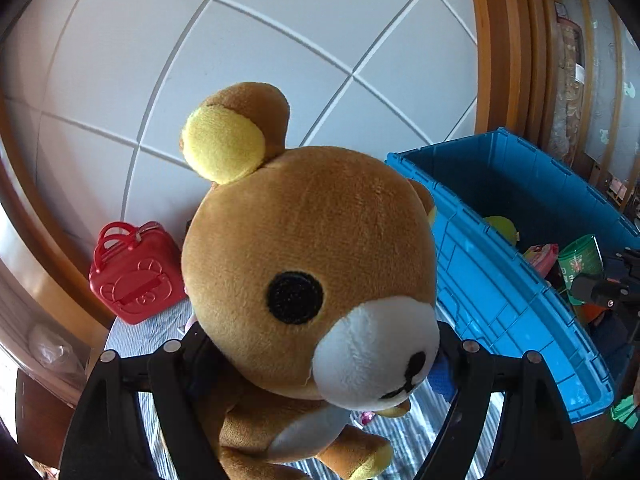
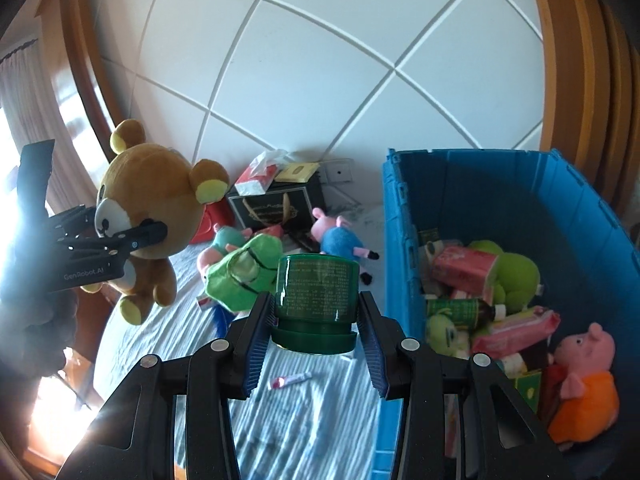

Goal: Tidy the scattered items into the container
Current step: 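Carry the teddy bear and green jar over the blue crate, then open both tools to drop the bear and green jar into the crate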

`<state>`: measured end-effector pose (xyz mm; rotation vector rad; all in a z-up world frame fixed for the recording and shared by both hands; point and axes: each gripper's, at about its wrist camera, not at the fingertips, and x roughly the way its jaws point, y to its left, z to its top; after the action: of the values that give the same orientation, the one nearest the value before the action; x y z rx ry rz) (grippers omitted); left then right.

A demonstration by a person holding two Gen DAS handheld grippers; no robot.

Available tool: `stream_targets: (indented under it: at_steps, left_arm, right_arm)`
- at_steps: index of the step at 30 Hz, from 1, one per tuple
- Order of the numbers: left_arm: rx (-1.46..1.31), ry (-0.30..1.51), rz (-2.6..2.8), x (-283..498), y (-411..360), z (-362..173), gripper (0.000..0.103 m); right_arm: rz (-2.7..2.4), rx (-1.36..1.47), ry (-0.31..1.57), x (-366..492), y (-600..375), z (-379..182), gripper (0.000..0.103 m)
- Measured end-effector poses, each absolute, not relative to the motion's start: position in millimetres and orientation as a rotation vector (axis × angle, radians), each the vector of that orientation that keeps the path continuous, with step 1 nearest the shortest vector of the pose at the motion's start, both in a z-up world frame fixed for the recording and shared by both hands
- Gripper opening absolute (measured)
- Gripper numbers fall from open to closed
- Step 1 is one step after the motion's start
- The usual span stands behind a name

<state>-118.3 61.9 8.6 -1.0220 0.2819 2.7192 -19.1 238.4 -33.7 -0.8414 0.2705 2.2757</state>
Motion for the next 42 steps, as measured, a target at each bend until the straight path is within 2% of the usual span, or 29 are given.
stream_targets:
  at_steps: [11, 24, 26, 28, 30, 35, 36, 37, 38, 42]
  left_arm:
    - [-0.873, 0.335, 2.540, -141.7, 198.4, 41.4, 0.082]
    - [-0.824, 0.379, 2.307, -156.4, 340.2, 50.1, 0.082]
    - [-0.829, 0.380, 2.287, -158.3, 352.9, 51.0, 0.085]
    - [-0.880, 0.379, 2.225, -163.3, 365.4, 49.1, 0.097]
    - [-0.933, 0.335, 2.191, -170.5, 370.4, 46.7, 0.103]
    - [-0.940, 0.193, 2.199, -180.3, 354.6, 51.3, 0.103]
    - [-0.943, 0.174, 2.184, -181.7, 352.7, 52.4, 0.103]
    - [-0.941, 0.165, 2.185, -182.7, 350.9, 53.8, 0.103]
    - [-0.924, 0.172, 2.208, -181.8, 347.7, 56.8, 0.103]
    - [-0.888, 0.176, 2.249, -181.4, 345.2, 63.9, 0.103]
  right_arm:
    - [2.146, -0.726, 0.309, 63.4, 281.1, 0.3, 0.041]
    - [1.975, -0.645, 0.379, 144.8, 324.8, 18.5, 0.041]
    - [1.962, -0.640, 0.387, 151.0, 327.9, 18.4, 0.041]
    - [1.953, -0.639, 0.394, 156.0, 331.1, 17.9, 0.041]
    - [1.945, -0.642, 0.399, 159.3, 335.7, 17.0, 0.041]
    - [1.939, -0.642, 0.404, 161.5, 343.2, 16.5, 0.042]
    - [1.937, -0.636, 0.407, 162.4, 344.1, 17.0, 0.053]
    - [1.930, -0.625, 0.408, 163.4, 345.1, 17.9, 0.067]
    - [1.922, -0.605, 0.404, 165.1, 346.1, 18.9, 0.103]
    - [1.912, -0.595, 0.390, 165.5, 351.8, 16.2, 0.103]
